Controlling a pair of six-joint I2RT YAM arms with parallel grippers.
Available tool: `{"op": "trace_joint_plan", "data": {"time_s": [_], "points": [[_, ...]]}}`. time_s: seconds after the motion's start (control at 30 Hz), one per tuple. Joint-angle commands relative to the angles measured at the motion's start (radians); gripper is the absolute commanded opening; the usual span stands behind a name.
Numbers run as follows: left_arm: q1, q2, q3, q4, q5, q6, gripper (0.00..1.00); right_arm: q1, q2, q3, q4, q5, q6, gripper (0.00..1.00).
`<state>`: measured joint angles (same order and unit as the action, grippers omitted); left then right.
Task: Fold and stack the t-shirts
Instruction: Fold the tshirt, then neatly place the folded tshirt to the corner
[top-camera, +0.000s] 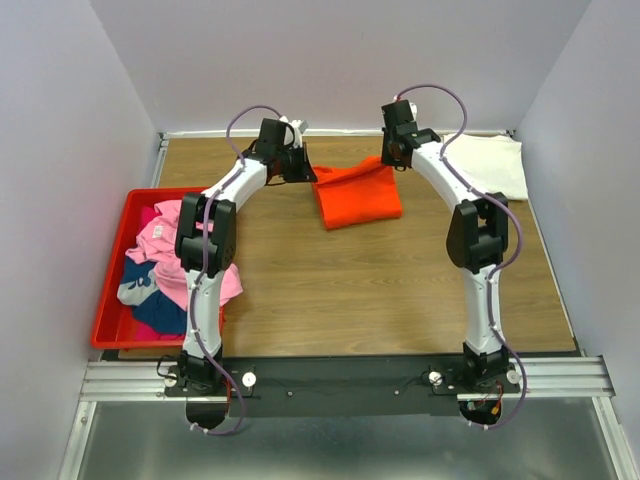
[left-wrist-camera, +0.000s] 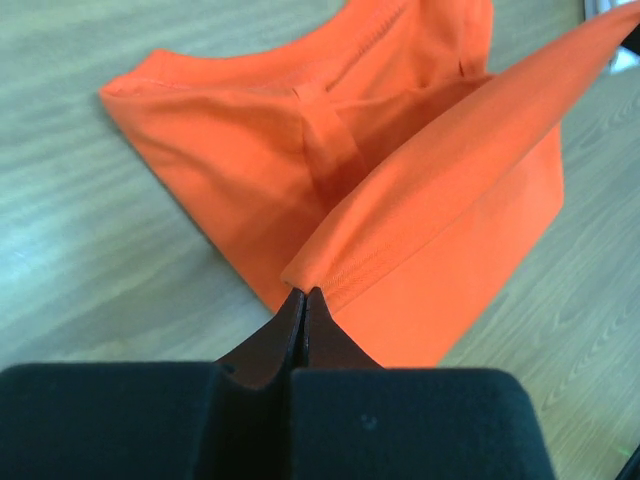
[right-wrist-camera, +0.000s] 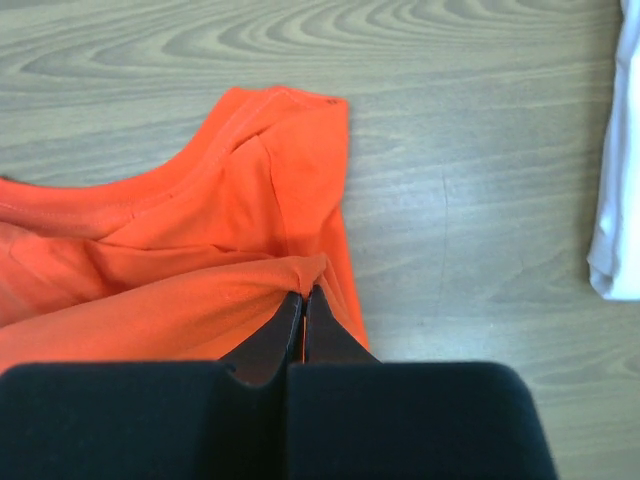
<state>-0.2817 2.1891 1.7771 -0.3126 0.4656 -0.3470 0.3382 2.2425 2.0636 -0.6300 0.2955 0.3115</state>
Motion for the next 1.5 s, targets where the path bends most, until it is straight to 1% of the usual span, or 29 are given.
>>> {"op": "trace_joint_plan", "data": {"time_s": [0.0, 0.03, 0.07, 0.1, 0.13, 0.17, 0.2, 0.27, 0.37, 0.43, 0.47, 0.5, 0.57, 0.6, 0.77, 0.83, 0.97, 1.0, 1.1, 1.13, 1.17, 1.33, 1.4, 1.47], "points": [[0.068, 0.050, 0.071, 0.044, -0.016, -0.071, 0.06, -0.031, 0.092, 0.110, 0.018, 0.041, -0.038, 0.14], [0.076, 0.060, 0.091, 0.073, -0.016, -0.092, 0.19, -0.033, 0.110, 0.142, 0.019, 0.031, -0.040, 0.25], [0.085, 0.075, 0.129, 0.089, -0.024, -0.112, 0.30, -0.036, 0.150, 0.209, 0.019, 0.005, -0.043, 0.37], [0.093, 0.078, 0.142, 0.105, -0.034, -0.134, 0.39, -0.038, 0.167, 0.254, 0.019, -0.018, -0.052, 0.51], [0.101, 0.075, 0.166, 0.128, -0.060, -0.159, 0.54, -0.041, 0.181, 0.320, 0.019, -0.041, -0.057, 0.74], [0.102, 0.072, 0.177, 0.132, -0.073, -0.162, 0.59, -0.044, 0.192, 0.346, 0.019, -0.068, -0.057, 0.80], [0.102, 0.066, 0.185, 0.136, -0.090, -0.155, 0.66, -0.047, 0.192, 0.360, 0.026, -0.084, -0.057, 0.87], [0.101, 0.051, 0.173, 0.141, -0.087, -0.139, 0.68, -0.054, 0.183, 0.366, 0.033, -0.108, -0.052, 0.90], [0.101, 0.032, 0.107, 0.142, -0.052, -0.107, 0.68, -0.093, 0.141, 0.299, 0.056, -0.217, -0.034, 0.93], [0.096, 0.009, 0.056, 0.148, -0.032, -0.090, 0.68, -0.110, 0.112, 0.223, 0.067, -0.271, -0.031, 0.93], [0.093, 0.000, 0.003, 0.152, -0.027, -0.083, 0.68, -0.116, 0.105, 0.198, 0.070, -0.289, -0.032, 0.93], [0.084, -0.006, -0.023, 0.158, -0.021, -0.069, 0.68, -0.131, 0.097, 0.169, 0.075, -0.356, -0.038, 0.94], [0.072, -0.023, -0.083, 0.164, -0.002, -0.058, 0.68, -0.143, 0.072, 0.093, 0.085, -0.410, -0.048, 0.94], [0.059, -0.028, -0.099, 0.167, 0.002, -0.053, 0.68, -0.154, 0.065, 0.069, 0.090, -0.464, -0.058, 0.94], [0.035, -0.045, -0.183, 0.205, 0.016, -0.060, 0.66, -0.176, 0.019, -0.078, 0.144, -0.594, -0.087, 0.94], [0.027, -0.039, -0.189, 0.214, 0.019, -0.064, 0.65, -0.180, 0.016, -0.106, 0.157, -0.662, -0.104, 0.94], [0.022, -0.019, -0.177, 0.216, 0.024, -0.064, 0.56, -0.200, 0.026, -0.154, 0.162, -0.772, -0.124, 0.94], [0.022, -0.014, -0.173, 0.216, 0.024, -0.066, 0.52, -0.203, 0.029, -0.160, 0.167, -0.786, -0.126, 0.94], [0.022, 0.006, -0.151, 0.214, 0.027, -0.063, 0.45, -0.215, 0.038, -0.171, 0.167, -0.818, -0.130, 0.95], [0.022, 0.012, -0.145, 0.210, 0.031, -0.064, 0.40, -0.215, 0.045, -0.178, 0.170, -0.819, -0.132, 0.95], [0.022, 0.026, -0.131, 0.208, 0.034, -0.063, 0.37, -0.217, 0.048, -0.178, 0.170, -0.817, -0.134, 0.95], [0.022, 0.063, -0.107, 0.187, 0.041, -0.060, 0.34, -0.240, 0.071, -0.186, 0.176, -0.843, -0.135, 0.95], [0.021, 0.073, -0.105, 0.188, 0.042, -0.058, 0.30, -0.248, 0.081, -0.194, 0.181, -0.866, -0.141, 0.95], [0.021, 0.083, -0.104, 0.181, 0.039, -0.058, 0.30, -0.251, 0.092, -0.200, 0.184, -0.878, -0.146, 0.95]]}}
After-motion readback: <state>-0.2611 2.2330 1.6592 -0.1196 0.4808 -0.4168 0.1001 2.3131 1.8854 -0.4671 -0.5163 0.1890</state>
